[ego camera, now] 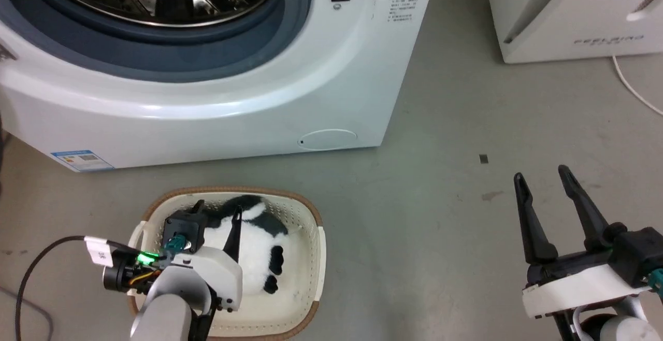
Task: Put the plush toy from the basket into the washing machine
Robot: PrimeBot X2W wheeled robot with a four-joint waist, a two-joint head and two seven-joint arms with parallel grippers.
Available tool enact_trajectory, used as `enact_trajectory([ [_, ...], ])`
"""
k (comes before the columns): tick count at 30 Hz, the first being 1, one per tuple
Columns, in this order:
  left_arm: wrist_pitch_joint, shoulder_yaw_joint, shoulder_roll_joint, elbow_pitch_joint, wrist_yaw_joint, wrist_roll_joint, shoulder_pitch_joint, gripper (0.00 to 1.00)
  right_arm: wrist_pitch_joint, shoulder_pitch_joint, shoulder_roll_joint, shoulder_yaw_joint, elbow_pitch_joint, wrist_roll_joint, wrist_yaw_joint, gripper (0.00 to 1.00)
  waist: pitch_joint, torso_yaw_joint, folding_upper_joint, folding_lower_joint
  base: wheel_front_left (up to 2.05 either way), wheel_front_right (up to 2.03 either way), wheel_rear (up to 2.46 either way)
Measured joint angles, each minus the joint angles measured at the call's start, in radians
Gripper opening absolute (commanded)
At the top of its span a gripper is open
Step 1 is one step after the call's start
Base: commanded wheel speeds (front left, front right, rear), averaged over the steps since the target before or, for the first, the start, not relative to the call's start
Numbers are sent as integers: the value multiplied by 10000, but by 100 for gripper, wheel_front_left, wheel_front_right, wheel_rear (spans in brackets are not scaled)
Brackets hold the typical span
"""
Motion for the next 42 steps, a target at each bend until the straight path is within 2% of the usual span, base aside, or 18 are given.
enact_trajectory([
  [17, 481, -516, 826, 2263, -265, -144, -1807, 100, -345, -419, 0, 6, -201, 585, 0, 100, 1571, -643, 0, 0, 0, 0, 0],
  [31, 1072, -1220, 1837, 4065, -359, 23, -3558, 100, -617, -773, 2, 111, -401, 1045, 0, 100, 3035, -1218, 0, 1, 0, 0, 0],
  [42, 1710, -1858, 2426, 5505, -523, 134, -5106, 100, -828, -1104, 0, 163, -635, 1312, 0, 100, 4188, -1657, -1, 1, 0, 0, 0],
])
